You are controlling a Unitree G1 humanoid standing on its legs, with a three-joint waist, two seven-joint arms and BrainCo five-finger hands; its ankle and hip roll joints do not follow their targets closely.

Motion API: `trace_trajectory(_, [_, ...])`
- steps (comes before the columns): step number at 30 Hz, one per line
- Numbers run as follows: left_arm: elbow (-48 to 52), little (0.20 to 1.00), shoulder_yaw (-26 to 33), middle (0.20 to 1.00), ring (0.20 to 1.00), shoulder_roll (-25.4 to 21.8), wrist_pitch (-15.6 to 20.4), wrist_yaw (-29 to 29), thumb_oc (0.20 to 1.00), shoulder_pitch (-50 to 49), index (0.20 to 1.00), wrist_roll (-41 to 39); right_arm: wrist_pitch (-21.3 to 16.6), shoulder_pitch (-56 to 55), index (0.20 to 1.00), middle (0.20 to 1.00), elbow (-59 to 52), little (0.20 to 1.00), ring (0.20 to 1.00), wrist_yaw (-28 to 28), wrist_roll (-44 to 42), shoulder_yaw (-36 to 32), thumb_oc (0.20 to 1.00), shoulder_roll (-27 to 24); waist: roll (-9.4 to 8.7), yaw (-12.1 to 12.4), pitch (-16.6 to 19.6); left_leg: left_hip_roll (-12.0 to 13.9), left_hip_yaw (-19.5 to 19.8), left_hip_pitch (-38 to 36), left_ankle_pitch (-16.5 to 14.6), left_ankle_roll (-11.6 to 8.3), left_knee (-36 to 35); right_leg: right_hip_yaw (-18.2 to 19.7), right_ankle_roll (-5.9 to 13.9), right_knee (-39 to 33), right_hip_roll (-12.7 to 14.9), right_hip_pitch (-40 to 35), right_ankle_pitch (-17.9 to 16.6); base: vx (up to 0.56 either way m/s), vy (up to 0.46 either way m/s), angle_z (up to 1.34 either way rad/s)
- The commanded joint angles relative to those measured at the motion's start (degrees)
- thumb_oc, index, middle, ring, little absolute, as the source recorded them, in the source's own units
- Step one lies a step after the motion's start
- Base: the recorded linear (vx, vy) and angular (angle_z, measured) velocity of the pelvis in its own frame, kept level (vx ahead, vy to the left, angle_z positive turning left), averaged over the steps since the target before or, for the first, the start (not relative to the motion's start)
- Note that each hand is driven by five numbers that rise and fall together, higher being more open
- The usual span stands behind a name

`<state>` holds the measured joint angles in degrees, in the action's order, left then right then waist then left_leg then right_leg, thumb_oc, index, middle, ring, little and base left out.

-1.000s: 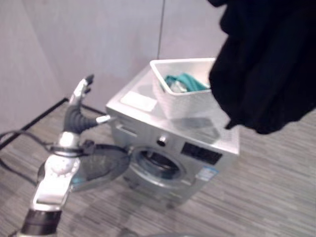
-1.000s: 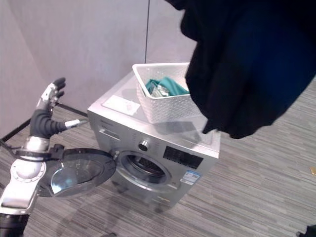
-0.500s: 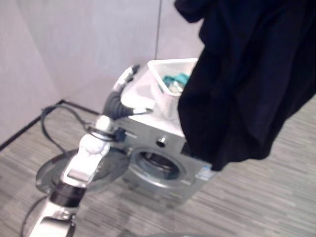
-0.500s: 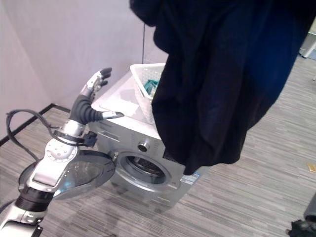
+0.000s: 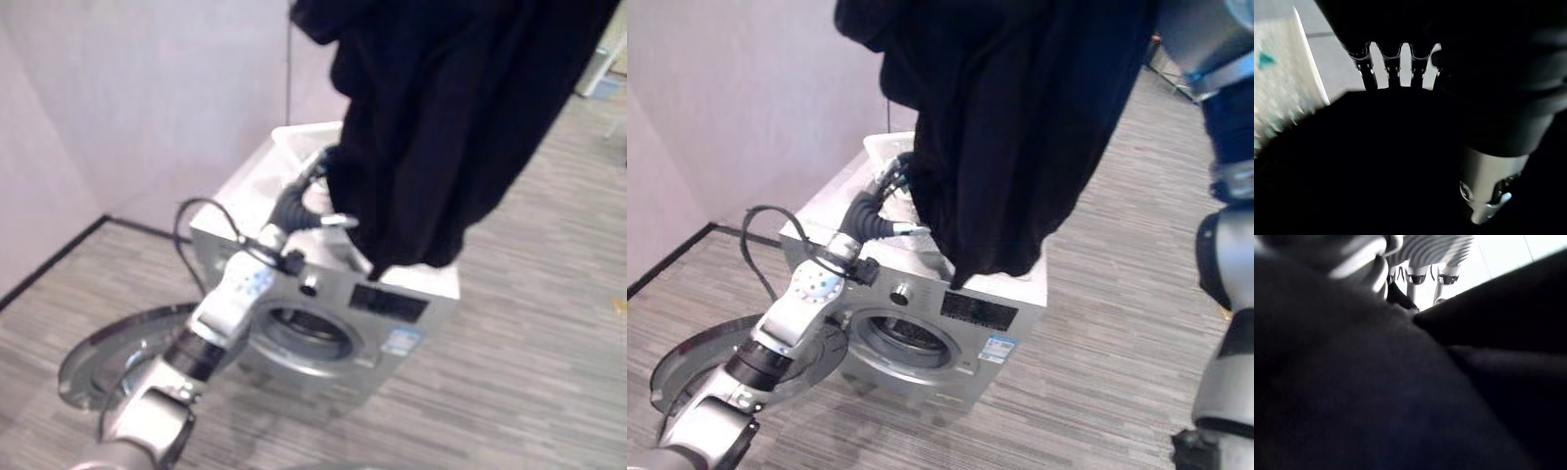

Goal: Grab the laundry basket,head to the washer,open it,put in the laundry and shut it.

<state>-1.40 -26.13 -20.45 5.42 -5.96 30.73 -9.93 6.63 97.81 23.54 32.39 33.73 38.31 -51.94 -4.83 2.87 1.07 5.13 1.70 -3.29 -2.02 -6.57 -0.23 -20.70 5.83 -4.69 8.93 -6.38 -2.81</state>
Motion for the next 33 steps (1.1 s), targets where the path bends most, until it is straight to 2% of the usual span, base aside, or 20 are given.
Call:
trace_trajectory(1, [-0.42,1.0,-2.47,1.0,1.0,-0.55,2.03,0.53,1.0,6.83,1.0,-1.44,1.89,3.38,0.2,0.2,3.2,0.2,0.2,1.69,-1.42,-0.78,0.2,-0.76,-1.09,1.5,1.74,-0.21,-0.91,3.67,0.31,2.69,-1.85,0.81,2.64,6.1,2.18,-2.61,8.56,0.0,-0.004,-0.14])
trace_trajectory(17, [-7.04,1.0,-9.54,1.0,1.0,3.68,1.4,0.71,1.0,12.58,1.0,-2.29,1.69,3.76,0.2,0.2,4.08,0.2,0.2,2.29,-3.11,-1.12,0.2,3.53,-0.93,0.85,1.6,-0.03,-1.36,3.52,0.87,2.5,-2.62,1.02,2.7,5.58,1.94,-2.54,8.29,0.0,-0.004,-0.02])
trace_trajectory(26, [-17.01,1.0,-13.05,1.0,1.0,9.62,1.11,-2.09,1.0,17.62,1.0,-1.09,1.32,3.28,0.2,0.2,5.33,0.2,0.2,2.98,-5.89,-2.0,0.2,6.62,-0.6,-0.61,1.89,0.01,-2.04,2.96,0.91,2.48,-3.22,1.5,2.82,5.42,1.87,-2.41,8.16,0.01,0.0,-0.01])
trace_trajectory(33, [-17.8,1.0,-12.66,1.0,1.0,11.05,1.81,-3.78,1.0,19.53,1.0,-2.66,1.31,2.56,0.2,0.2,5.81,0.2,0.2,3.18,-6.45,-2.19,0.2,7.78,-0.21,-0.99,1.97,0.01,-2.58,2.65,0.93,2.45,-3.48,1.59,2.91,5.37,2.03,-2.36,8.0,0.01,-0.006,-0.05])
